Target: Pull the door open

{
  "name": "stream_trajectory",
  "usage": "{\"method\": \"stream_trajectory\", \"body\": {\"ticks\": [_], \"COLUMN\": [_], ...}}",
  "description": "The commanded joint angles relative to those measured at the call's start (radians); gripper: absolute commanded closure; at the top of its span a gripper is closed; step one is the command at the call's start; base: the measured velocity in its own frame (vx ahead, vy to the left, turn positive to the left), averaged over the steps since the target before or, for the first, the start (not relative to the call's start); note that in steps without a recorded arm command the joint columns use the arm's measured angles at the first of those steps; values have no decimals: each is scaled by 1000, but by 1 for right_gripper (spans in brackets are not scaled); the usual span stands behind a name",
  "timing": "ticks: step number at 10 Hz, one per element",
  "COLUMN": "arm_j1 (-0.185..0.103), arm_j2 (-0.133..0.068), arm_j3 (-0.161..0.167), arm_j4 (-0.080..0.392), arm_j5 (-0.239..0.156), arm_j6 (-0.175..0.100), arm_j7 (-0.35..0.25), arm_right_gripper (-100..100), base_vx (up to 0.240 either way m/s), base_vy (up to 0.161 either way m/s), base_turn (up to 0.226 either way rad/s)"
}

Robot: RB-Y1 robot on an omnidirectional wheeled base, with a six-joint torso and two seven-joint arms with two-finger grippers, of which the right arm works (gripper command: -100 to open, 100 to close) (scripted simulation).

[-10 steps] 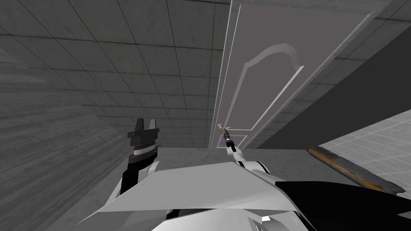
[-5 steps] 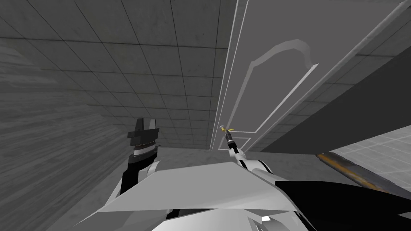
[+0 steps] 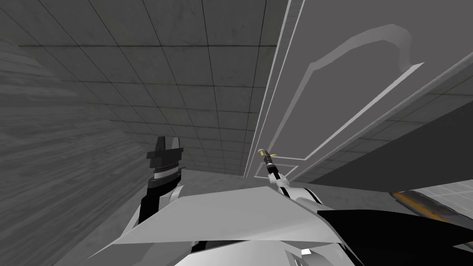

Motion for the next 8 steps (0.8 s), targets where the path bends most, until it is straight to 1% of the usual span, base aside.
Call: {"method": "stream_trajectory", "body": {"ticks": [1,2,7,8], "arm_j1": [0,0,0,2], "arm_j2": [0,0,0,-2], "arm_j3": [0,0,0,16], "arm_j4": [0,0,0,-2], "arm_j5": [0,0,0,12], "arm_j6": [0,0,0,-7], "arm_j7": [0,0,0,-16], "arm_right_gripper": [-100,100,100,100], "base_vx": [45,0,-10,-117], "base_vy": [0,0,-1,-25], "base_turn": [-7,0,2,51]}}
